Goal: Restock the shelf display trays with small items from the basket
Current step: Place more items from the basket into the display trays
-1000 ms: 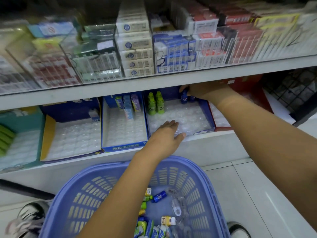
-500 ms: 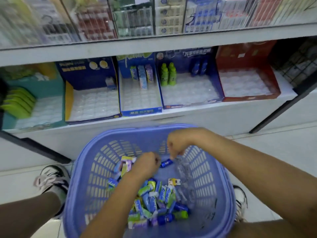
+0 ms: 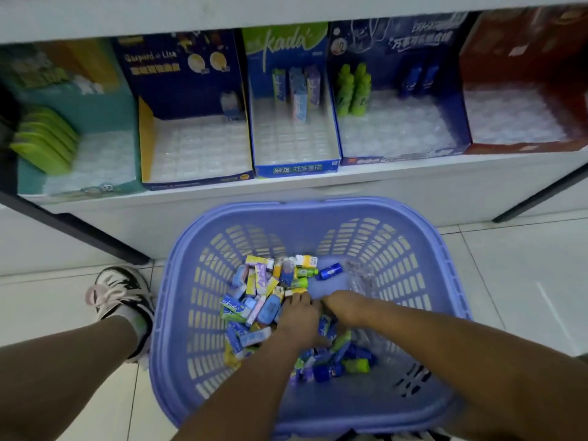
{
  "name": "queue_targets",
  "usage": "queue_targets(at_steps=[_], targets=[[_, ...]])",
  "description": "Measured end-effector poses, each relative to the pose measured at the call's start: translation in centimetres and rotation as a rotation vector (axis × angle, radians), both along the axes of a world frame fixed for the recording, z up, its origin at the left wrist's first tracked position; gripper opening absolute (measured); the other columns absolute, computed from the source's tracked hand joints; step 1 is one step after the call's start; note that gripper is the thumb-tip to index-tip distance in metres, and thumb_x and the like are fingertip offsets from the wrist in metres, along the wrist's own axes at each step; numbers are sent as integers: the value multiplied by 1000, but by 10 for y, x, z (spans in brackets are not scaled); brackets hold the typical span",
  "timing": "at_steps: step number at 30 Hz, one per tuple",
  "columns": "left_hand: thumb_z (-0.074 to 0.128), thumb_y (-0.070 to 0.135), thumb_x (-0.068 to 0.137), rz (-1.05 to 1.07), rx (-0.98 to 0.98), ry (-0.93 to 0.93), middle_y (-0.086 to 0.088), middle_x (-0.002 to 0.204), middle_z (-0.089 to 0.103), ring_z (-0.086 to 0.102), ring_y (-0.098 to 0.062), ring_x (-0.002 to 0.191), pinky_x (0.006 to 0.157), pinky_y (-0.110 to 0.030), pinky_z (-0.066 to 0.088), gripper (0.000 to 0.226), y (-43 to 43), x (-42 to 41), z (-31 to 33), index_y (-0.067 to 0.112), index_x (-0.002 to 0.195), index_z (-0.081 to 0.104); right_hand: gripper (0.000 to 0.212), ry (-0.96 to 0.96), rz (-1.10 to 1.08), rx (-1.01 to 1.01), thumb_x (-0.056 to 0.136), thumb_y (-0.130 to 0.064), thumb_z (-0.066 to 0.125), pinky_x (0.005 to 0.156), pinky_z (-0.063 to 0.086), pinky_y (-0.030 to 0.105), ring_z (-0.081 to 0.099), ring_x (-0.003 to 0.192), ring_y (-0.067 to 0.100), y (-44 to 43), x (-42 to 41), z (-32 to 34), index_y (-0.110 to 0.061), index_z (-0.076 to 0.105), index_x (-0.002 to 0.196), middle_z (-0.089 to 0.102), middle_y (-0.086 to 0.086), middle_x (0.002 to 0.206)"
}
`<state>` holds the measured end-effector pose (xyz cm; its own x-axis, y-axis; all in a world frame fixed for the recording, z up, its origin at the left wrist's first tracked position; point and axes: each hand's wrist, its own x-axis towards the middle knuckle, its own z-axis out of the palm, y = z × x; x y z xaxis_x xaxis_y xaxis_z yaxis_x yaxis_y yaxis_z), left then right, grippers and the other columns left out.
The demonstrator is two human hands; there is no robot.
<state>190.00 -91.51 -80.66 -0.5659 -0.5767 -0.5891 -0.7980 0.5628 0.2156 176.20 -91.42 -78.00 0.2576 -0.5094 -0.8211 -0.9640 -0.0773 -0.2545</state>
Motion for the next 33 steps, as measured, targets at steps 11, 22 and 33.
queue_targets(at_steps=[11,22,33], targets=[[45,17,98,-103,-96,-93,-16,127,55,56,-32,107,81,-39,47,43,-10,-3,-3,10,139,37,18,158,77,118,86,-20,65,66,43,30,54,62,18,-41,-27,47,-8,55,76,58,3,69],[42,22,98,369,-139,194,-18,75,60,60,-33,73,63,-39,43,27,-37,2,43,7,78,53,18,-479,-387,35,91,-4,56,58,55,19,61,58,12,-80,-65,206,-3,53,108,61,12,76],[60,7,88,945,574,1488,-1,85,73,70,-12,79,69,-22,56,12,-94,2,191,13,94,69,20,-1049,-934,-805,83,7,63,61,57,20,61,57,7,-130,-76,274,-11,54,83,59,5,70]])
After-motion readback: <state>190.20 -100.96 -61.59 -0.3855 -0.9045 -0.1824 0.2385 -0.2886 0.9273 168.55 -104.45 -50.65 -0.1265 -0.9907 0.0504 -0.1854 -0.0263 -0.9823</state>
